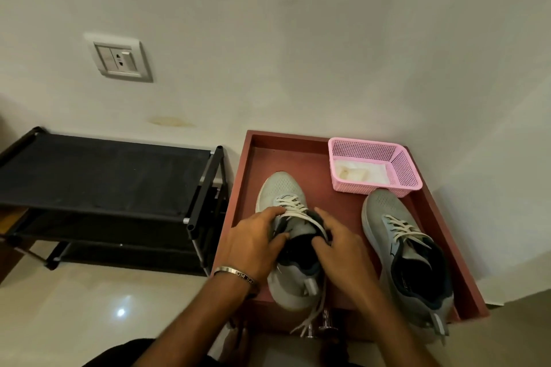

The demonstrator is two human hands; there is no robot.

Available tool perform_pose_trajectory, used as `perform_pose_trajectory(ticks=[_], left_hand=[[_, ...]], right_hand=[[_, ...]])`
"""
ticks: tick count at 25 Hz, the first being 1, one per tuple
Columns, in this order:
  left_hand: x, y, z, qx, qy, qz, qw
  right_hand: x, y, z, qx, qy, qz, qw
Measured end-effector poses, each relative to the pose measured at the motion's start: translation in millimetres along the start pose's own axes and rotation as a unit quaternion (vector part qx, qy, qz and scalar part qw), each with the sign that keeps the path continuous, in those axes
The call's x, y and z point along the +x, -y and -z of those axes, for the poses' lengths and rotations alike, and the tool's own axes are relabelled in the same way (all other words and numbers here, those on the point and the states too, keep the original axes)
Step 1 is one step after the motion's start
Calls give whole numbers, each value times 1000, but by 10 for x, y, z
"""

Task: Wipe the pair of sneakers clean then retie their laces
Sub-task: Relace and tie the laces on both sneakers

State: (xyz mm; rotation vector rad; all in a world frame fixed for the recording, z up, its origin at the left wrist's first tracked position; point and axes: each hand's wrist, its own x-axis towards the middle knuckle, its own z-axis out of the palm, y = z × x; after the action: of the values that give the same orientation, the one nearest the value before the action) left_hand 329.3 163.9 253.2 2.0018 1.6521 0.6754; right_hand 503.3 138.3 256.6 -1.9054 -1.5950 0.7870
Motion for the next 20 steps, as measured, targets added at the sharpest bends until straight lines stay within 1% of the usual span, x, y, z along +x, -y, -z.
perform_pose_trajectory(ticks=[1,3,4,5,6,7,8,9,11,14,16,18,20], left_hand=[[-11,-12,-45,-14,-29,4,999],[1,-19,-111,-40,-60,-6,997],[16,-26,-125,-54,-65,-8,996],[28,-29,-124,-67,-63,0,996],[34,-31,-111,-76,-56,13,995],[36,-30,-102,-80,-47,24,995],[24,-29,-90,-83,-39,25,995],[4,-27,-76,-84,-29,16,996],[-51,-17,-44,-72,2,-18,997],[-51,12,-31,-42,29,-43,998],[19,34,-27,4,15,-38,999],[103,34,-42,45,-12,-41,998],[159,12,-73,40,-36,-54,997]], right_hand=[[16,-7,8,7,10,7,1000],[2,-2,-13,22,24,23,999],[-14,-6,-24,2,2,44,999],[-33,-3,-28,-46,-42,80,995],[-44,9,-26,-111,-86,126,982],[-40,26,-21,-169,-112,176,963],[-22,48,-10,-210,-119,212,947],[3,73,-2,-236,-110,229,938],[27,129,-26,-247,-89,222,939],[56,164,-73,-179,-88,177,964],[60,171,-71,-141,-99,162,972],[66,153,-57,-137,-99,175,970],[64,135,-65,-147,-92,189,967]])
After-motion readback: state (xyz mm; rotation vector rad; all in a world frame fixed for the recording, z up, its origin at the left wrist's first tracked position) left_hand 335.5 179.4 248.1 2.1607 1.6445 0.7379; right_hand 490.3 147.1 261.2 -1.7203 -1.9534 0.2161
